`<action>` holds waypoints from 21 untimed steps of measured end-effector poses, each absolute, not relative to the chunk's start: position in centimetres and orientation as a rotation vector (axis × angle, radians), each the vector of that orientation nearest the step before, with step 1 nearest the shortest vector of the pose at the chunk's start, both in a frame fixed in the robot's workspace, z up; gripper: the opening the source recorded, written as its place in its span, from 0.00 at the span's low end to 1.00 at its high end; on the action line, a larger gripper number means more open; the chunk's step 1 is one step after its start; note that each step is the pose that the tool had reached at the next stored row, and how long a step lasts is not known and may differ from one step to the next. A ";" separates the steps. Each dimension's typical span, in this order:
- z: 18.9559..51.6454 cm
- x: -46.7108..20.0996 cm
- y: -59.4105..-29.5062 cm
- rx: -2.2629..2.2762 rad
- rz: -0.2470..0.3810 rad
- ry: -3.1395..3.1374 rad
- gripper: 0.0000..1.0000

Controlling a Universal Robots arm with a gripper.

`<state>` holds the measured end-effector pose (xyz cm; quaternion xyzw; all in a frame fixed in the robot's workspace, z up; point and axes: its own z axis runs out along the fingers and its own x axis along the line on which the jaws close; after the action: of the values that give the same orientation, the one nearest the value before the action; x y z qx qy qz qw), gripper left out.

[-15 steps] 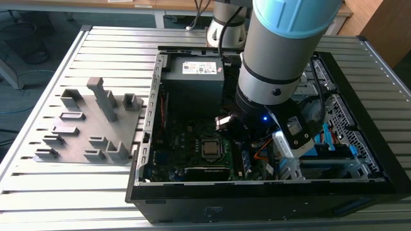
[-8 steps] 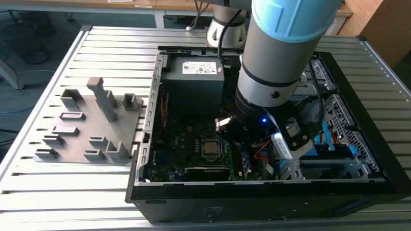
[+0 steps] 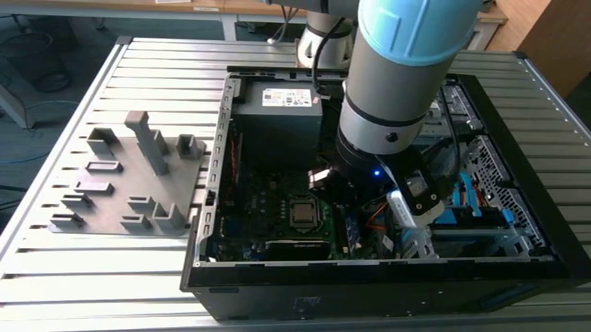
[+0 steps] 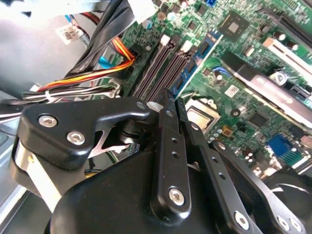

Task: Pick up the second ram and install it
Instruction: 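Insert the second ram into the second slot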

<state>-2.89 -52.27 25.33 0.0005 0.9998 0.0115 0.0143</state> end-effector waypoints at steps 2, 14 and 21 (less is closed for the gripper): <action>25.2 -2.9 -52.0 0.002 0.042 3.113 0.14; 23.8 -3.1 -50.4 0.002 0.081 3.112 0.14; 23.6 -3.1 -50.3 0.002 0.081 3.112 0.14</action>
<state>-3.08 -50.33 23.58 0.0007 0.9996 0.0260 0.0143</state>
